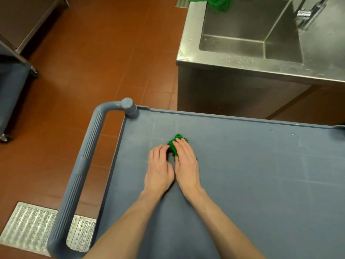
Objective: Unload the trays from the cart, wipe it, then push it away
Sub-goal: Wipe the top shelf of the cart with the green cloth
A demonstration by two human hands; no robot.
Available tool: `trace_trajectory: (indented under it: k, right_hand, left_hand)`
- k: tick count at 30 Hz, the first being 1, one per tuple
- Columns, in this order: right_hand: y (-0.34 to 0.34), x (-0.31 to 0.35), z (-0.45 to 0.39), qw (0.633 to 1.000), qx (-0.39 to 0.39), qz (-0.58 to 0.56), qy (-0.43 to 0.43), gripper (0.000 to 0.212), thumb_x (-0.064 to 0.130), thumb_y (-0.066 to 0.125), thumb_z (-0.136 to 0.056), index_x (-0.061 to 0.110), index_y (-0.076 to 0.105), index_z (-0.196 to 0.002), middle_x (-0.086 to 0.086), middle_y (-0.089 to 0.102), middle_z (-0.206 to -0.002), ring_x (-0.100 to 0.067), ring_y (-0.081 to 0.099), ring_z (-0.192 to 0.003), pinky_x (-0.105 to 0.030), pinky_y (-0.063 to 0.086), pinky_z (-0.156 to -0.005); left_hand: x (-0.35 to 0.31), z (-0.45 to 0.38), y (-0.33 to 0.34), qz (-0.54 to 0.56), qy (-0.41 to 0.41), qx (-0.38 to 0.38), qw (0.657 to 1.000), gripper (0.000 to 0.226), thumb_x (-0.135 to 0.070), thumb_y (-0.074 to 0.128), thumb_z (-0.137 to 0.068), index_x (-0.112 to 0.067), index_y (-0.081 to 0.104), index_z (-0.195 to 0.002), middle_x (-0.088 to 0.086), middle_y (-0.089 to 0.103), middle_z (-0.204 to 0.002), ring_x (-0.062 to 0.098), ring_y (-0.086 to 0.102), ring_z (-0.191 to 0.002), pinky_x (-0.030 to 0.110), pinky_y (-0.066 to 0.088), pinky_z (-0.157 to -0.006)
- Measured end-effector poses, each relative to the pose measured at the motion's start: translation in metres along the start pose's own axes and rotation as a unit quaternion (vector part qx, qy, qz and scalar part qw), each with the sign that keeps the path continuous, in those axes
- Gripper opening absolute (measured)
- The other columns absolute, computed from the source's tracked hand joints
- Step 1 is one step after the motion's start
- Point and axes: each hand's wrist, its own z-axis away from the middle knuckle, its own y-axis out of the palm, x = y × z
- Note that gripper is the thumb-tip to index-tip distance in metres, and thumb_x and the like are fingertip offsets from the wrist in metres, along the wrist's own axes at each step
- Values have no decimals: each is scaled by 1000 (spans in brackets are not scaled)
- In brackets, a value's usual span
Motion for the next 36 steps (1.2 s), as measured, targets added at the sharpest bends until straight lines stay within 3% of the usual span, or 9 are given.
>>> trace_trajectory:
  k: [2,5,13,16,20,25,28,32,36]
  right_hand:
    - [-13,-12,-2,999,-12,31,-8,48,-15,62,-91,-1,65,-136,-13,58,-149,-29,51,-142,-44,38,-120]
    - [-36,-34,-6,995,-70,50,48,45,-13,63,-93,0,65,-136,-12,59,-148,-30,53,-141,-39,35,-122]
    - [-47,-48,-17,970,-181,55,153,39,-12,58,-98,-6,61,-137,-20,58,-147,-38,52,-140,-47,37,-120]
    - [-18,-20,-17,979,-154,33,132,43,-13,58,-96,-4,61,-138,-19,57,-149,-36,50,-142,-48,36,-121]
    - [24,20,-8,998,-39,12,43,52,-17,62,-90,0,62,-139,-13,57,-150,-29,50,-143,-40,33,-123]
    - [40,38,-2,995,68,18,-66,50,-10,66,-93,5,63,-141,-9,56,-152,-24,49,-145,-38,35,-123]
    - [28,27,0,994,67,43,-72,50,-7,68,-93,4,63,-141,-9,56,-152,-24,51,-143,-37,37,-122]
    - [6,2,4,999,-9,45,-17,50,-9,67,-92,3,63,-140,-8,57,-151,-23,50,-143,-27,29,-124]
    - [-3,-10,-14,996,-61,51,41,49,-11,64,-94,4,62,-140,-7,58,-150,-23,51,-143,-33,32,-123]
  left_hand:
    - [2,-1,-3,23,0,-12,1000,49,8,49,-84,9,58,-132,22,58,-128,39,54,-119,50,45,-110]
    - [5,-3,-10,44,-14,-19,999,45,8,52,-87,6,58,-132,19,58,-128,36,53,-118,49,45,-108]
    - [79,4,-60,-88,-39,-72,993,42,-5,51,-87,3,63,-127,19,64,-124,39,59,-114,49,47,-99]
    - [84,6,-56,-113,-13,-78,990,44,-10,48,-88,-2,62,-128,16,64,-125,34,58,-117,44,43,-102]
    - [87,5,-56,-111,-17,-86,990,46,-12,48,-87,-3,61,-130,15,63,-126,32,56,-118,43,43,-104]
    - [88,5,-57,-116,-13,-71,991,47,-12,48,-87,-3,61,-131,14,63,-128,31,57,-119,45,44,-104]
    - [87,5,-58,-106,-26,-72,991,47,-12,47,-88,-4,60,-132,13,62,-128,30,57,-120,44,43,-106]
    - [86,7,-58,-95,-22,-72,993,46,-14,44,-90,-5,58,-132,12,62,-128,30,57,-119,45,45,-105]
    - [87,6,-59,-93,-22,-71,993,45,-13,45,-90,-4,59,-132,12,62,-127,31,57,-119,46,45,-105]
